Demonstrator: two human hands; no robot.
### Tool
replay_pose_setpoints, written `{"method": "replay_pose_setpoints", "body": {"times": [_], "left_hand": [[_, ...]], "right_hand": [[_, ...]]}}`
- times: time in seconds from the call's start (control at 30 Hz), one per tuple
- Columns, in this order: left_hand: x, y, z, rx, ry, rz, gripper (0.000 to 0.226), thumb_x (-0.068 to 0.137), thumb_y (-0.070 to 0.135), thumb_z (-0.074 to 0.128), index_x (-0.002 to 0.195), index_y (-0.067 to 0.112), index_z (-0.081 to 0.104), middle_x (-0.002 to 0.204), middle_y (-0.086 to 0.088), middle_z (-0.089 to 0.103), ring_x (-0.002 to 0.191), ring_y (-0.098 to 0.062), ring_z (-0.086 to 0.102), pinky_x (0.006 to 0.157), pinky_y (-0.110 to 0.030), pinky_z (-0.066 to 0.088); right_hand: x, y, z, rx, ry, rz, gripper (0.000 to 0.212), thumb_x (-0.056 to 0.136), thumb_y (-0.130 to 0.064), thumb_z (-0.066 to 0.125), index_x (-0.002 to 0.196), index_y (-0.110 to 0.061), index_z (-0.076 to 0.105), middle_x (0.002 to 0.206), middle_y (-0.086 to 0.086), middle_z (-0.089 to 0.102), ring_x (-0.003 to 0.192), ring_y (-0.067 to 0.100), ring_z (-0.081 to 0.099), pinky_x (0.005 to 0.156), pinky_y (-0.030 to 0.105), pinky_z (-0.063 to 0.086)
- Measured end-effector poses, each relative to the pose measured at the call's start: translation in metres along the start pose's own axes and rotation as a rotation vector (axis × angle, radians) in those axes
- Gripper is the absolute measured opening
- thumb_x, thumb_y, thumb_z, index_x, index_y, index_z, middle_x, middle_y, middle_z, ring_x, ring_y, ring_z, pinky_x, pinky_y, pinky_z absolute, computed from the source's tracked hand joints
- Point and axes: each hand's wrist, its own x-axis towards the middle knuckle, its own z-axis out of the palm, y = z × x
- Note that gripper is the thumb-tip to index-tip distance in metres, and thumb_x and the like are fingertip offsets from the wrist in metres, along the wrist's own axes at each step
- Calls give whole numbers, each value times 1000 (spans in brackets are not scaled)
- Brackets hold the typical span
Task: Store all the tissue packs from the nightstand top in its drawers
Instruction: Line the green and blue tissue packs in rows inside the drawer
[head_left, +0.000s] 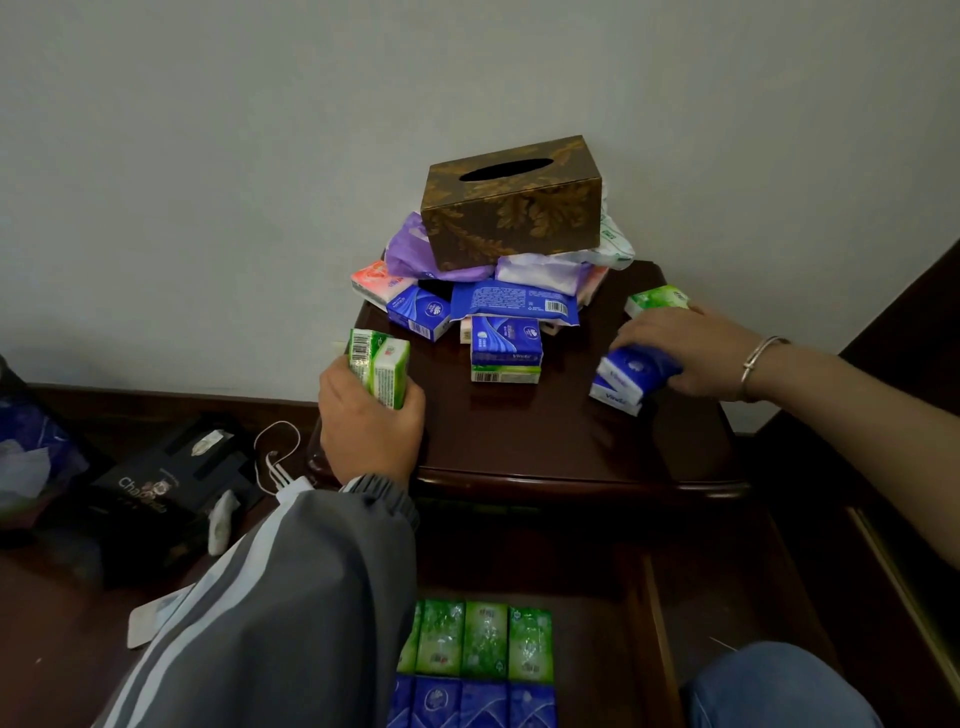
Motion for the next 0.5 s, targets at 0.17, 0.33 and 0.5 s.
{"method": "replay_pose_setpoints", "body": {"times": [0.17,0.33,0.5], "left_hand": [[1,0,0,4,-2,-2,59,74,41,65,121,10,47,110,-8,56,99,-25,58,73,-34,46],[0,-1,1,6,5,13,60,73,42,64,121,10,46,110,-9,56,99,-25,58,72,-33,46],[0,0,2,13,19,21,60,73,43,61,119,8,47,109,-9,55,99,-26,57,71,-30,40]], "right_hand": [[16,-15,-4,-205,-164,1,85,74,-24,70,144,-35,24,154,-7,24,144,20,18,112,47,21],[27,-22,3,-281,-166,-80,68,75,-30,70,134,-28,37,132,-1,51,119,21,48,96,37,39],[27,-18,8,-172,-79,-45,64,68,-43,73,121,-23,46,116,4,59,102,23,53,83,33,44]]}}
